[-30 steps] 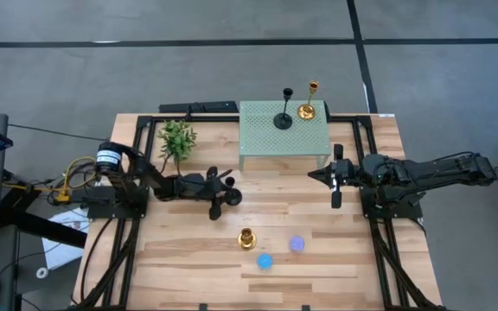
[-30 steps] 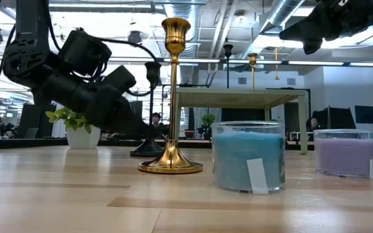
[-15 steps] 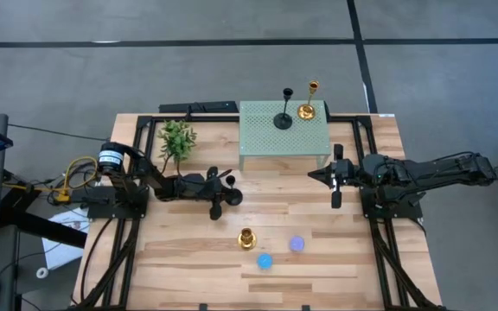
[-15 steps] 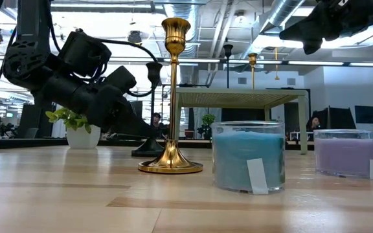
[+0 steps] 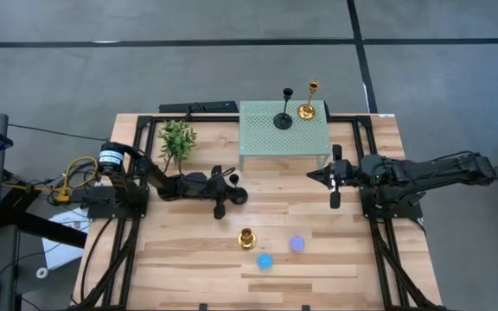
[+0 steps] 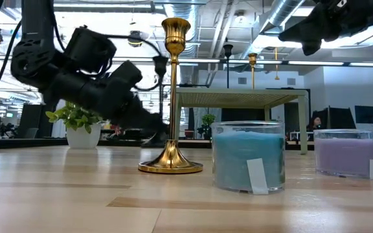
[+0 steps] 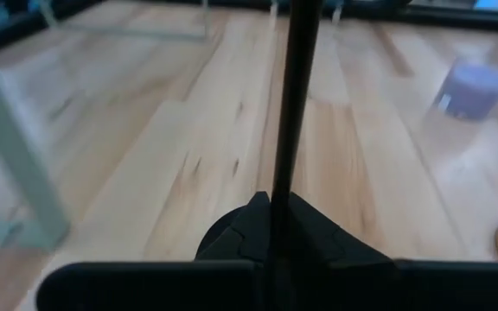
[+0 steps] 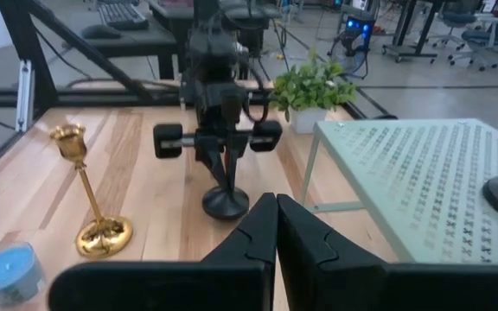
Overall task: Pick & Place candle stick holders
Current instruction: Align the black candle holder with the other black candle holder on the shelf
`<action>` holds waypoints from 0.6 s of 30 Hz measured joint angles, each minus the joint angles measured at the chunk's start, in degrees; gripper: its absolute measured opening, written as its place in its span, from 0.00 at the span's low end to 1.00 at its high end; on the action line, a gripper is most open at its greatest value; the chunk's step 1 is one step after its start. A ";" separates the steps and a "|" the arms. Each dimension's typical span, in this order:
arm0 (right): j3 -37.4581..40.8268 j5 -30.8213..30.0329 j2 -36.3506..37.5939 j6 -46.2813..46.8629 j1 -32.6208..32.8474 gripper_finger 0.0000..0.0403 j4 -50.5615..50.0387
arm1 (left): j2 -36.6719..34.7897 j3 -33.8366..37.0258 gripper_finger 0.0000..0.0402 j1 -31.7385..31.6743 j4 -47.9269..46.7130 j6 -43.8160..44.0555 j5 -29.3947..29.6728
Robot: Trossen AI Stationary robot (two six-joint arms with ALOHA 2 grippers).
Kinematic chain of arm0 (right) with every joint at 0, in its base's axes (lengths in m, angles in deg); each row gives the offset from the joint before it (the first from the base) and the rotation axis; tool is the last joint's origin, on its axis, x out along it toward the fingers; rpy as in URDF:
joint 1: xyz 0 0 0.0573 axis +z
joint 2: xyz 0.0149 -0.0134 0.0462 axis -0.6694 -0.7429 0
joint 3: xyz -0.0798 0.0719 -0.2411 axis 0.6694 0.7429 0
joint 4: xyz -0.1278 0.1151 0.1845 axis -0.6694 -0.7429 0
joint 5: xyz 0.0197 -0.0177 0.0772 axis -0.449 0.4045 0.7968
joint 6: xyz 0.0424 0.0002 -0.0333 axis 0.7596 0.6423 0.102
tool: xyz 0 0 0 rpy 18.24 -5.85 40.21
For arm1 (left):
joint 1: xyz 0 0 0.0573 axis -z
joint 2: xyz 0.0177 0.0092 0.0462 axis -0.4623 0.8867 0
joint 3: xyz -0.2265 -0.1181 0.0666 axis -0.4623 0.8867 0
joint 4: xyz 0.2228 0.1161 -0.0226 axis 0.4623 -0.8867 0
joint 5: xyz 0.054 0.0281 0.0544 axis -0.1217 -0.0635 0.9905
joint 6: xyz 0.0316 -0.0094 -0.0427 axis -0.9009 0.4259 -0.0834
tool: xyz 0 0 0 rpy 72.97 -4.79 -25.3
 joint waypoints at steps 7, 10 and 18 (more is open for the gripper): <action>-0.02 1.69 -5.63 -2.96 0.00 0.00 8.73 | -2.49 -5.14 0.04 -0.09 -7.18 -3.73 -2.42; -0.04 2.10 -8.58 -4.75 -0.39 0.00 12.11 | -6.55 -5.93 0.04 -0.39 -13.54 -4.07 -2.14; -0.01 8.69 -20.42 -2.57 -5.16 0.00 24.23 | -18.08 -5.93 0.04 -0.35 -19.32 -4.70 -1.10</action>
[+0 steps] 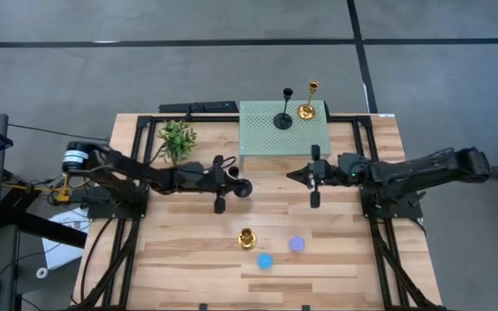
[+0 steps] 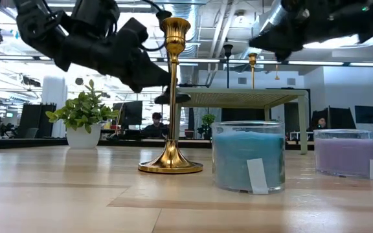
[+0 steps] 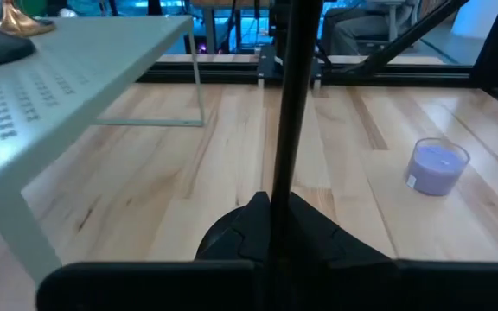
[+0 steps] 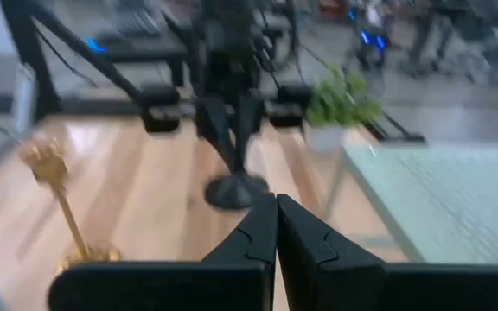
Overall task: Pick & Place candle stick holders
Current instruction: Align the black candle holder with the other black candle holder on the shelf
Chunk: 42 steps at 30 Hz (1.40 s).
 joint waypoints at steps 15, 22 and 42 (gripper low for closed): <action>-3.98 5.86 -24.62 5.64 -4.92 0.01 29.86 | -2.22 0.04 0.04 0.07 -3.82 0.44 0.24; -14.65 4.98 -32.80 7.55 -4.92 0.12 24.61 | -2.22 0.04 0.04 0.07 -4.52 0.46 0.24; -25.40 12.93 -41.84 5.28 -3.30 0.27 19.88 | -2.22 0.04 0.04 0.02 -5.97 0.46 0.24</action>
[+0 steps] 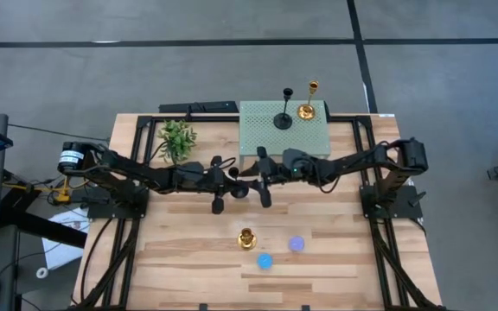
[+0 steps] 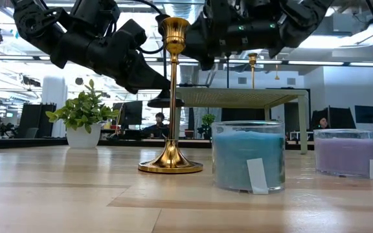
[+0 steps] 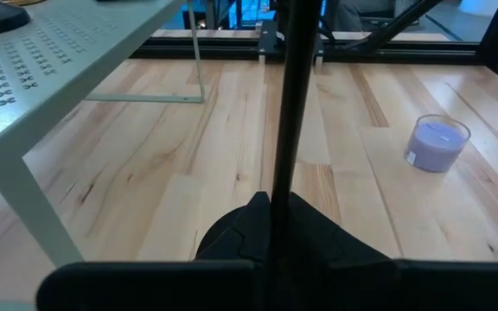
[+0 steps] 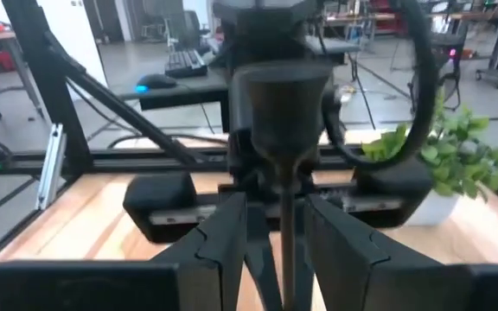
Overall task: Pick & Place candle stick holders
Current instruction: Align the black candle holder with the other black candle holder on the shelf
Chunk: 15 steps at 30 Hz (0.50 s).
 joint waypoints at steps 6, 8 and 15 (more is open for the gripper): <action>-1.44 -0.24 -0.89 -0.02 -0.17 0.27 -2.91 | 0.00 0.00 0.04 0.00 0.02 0.00 0.00; -2.01 -0.26 -0.95 -0.07 -0.14 0.27 -4.18 | 0.00 0.00 0.04 0.00 0.01 0.00 0.00; -2.28 -0.39 -0.88 -0.13 -0.13 0.27 -4.49 | 0.00 0.00 0.04 0.00 0.32 0.00 0.00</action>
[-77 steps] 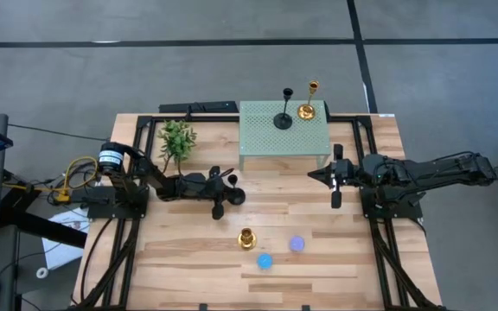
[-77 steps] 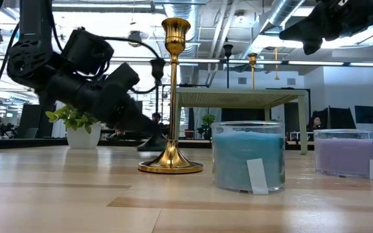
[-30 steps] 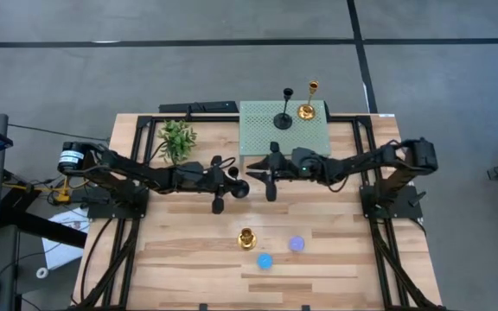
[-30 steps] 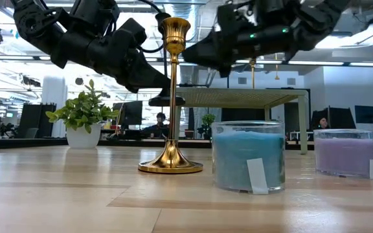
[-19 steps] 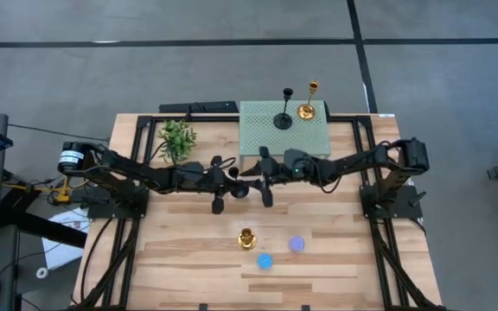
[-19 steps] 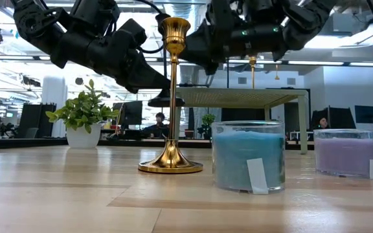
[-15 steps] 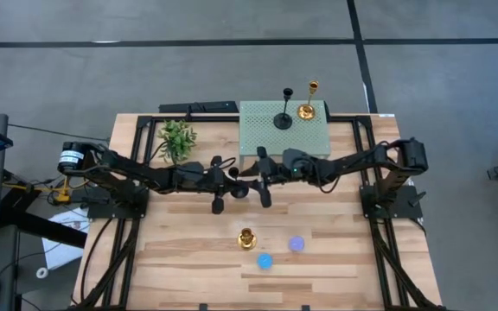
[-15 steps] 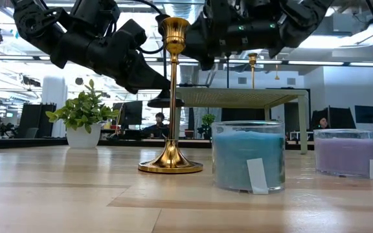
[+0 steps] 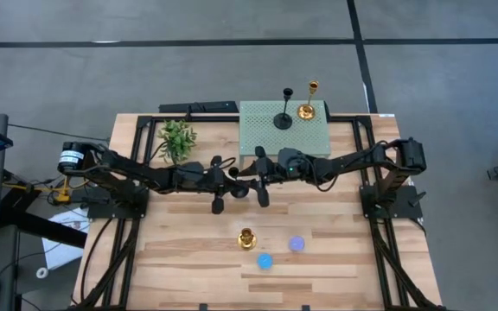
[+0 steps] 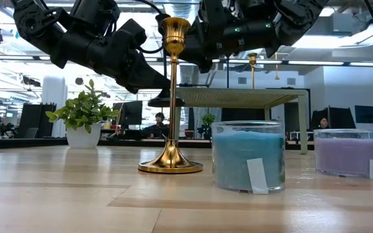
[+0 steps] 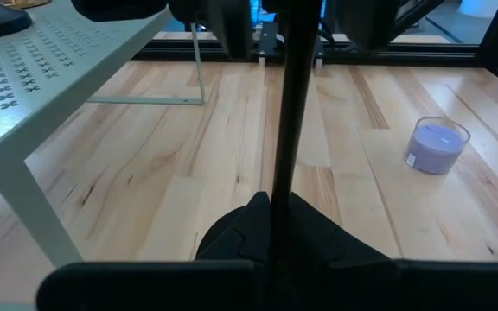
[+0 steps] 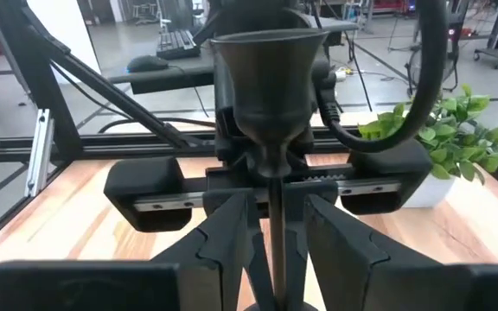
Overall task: Pick & Place candle stick holders
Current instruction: Align the black candle holder with the other black candle holder on the shelf
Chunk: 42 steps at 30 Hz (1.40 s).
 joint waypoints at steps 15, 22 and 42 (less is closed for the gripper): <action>0.00 -0.02 0.00 0.00 0.02 0.08 0.15 | 0.00 0.00 0.04 0.02 0.12 0.00 -0.02; -0.41 0.02 0.00 -0.02 0.07 0.03 0.16 | 0.00 0.00 0.04 0.02 0.74 0.20 -0.04; -1.42 1.44 -1.07 0.15 0.13 0.08 0.10 | 0.02 -0.02 0.04 0.02 1.00 -0.03 -0.17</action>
